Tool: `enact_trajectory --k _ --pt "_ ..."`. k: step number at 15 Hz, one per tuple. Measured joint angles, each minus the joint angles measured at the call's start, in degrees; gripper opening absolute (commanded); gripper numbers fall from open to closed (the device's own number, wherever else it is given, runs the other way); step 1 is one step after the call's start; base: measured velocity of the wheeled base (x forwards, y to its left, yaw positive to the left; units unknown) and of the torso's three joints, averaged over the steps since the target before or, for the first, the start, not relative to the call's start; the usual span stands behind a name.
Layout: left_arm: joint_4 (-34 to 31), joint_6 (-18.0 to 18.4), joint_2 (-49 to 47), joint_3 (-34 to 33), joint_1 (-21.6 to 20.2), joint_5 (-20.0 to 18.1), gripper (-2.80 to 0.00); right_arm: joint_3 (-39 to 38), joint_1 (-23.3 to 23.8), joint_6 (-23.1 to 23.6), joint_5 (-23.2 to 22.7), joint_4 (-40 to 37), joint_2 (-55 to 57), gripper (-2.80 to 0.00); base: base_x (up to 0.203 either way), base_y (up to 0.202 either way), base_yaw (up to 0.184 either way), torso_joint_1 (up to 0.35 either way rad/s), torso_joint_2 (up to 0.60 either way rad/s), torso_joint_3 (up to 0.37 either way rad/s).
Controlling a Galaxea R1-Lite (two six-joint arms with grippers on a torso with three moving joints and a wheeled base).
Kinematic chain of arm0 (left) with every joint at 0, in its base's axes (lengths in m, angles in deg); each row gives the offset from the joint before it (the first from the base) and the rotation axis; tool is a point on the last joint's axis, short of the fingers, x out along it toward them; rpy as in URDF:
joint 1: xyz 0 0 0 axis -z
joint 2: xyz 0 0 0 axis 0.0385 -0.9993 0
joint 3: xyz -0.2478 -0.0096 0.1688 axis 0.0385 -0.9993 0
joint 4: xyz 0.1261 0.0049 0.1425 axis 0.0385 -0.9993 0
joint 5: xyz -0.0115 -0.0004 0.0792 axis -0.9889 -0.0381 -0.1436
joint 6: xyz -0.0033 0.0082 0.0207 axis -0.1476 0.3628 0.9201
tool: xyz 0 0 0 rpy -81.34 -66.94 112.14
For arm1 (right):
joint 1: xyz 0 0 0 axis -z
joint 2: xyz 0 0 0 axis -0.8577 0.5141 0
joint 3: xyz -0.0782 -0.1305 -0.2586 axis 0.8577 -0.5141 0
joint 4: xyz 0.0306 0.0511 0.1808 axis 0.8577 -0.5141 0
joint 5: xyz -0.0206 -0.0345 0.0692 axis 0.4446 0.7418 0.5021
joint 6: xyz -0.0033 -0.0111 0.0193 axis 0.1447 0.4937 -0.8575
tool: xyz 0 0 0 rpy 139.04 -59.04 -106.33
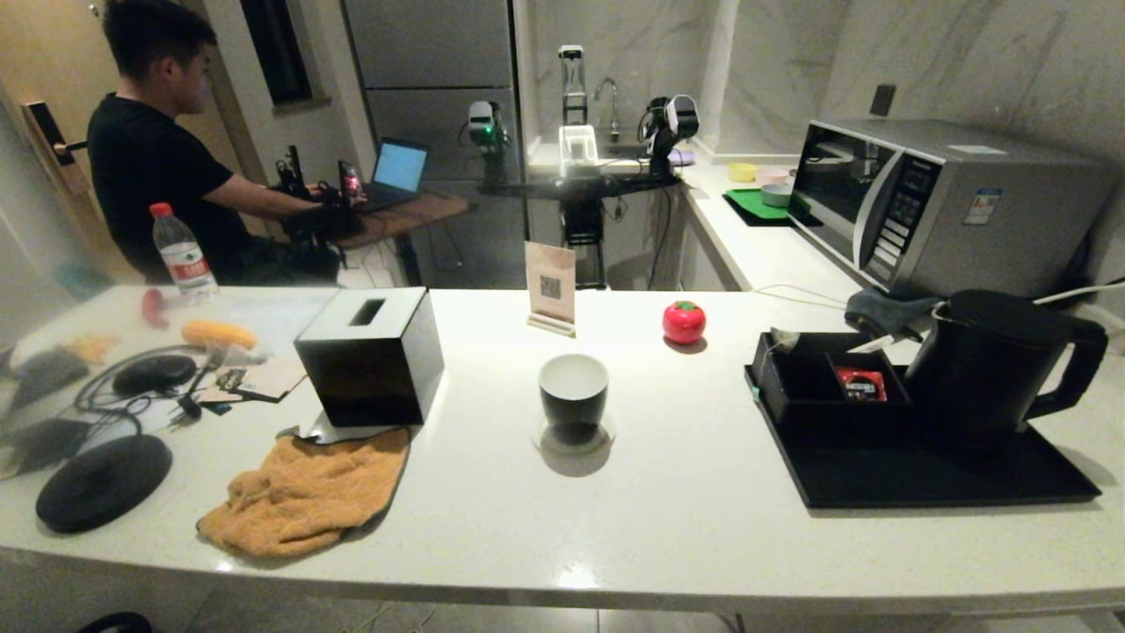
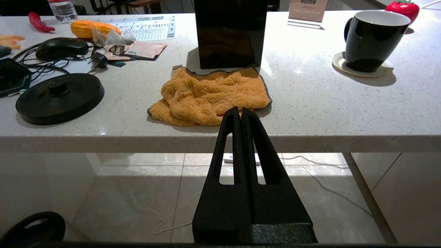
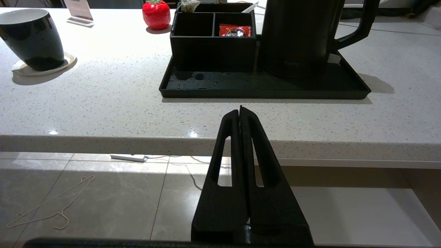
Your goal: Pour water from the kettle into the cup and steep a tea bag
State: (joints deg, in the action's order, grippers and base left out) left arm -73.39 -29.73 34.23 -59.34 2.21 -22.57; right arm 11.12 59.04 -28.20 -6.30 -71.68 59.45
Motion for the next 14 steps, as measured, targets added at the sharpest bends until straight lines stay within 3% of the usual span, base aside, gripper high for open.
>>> enact_trajectory --k 14 --pt "-0.01 0.0 0.0 0.0 0.0 0.0 -2.8 0.0 -0.02 0.0 -0.01 0.0 0.0 -2.8 0.0 0.0 0.0 0.0 0.0 0.0"
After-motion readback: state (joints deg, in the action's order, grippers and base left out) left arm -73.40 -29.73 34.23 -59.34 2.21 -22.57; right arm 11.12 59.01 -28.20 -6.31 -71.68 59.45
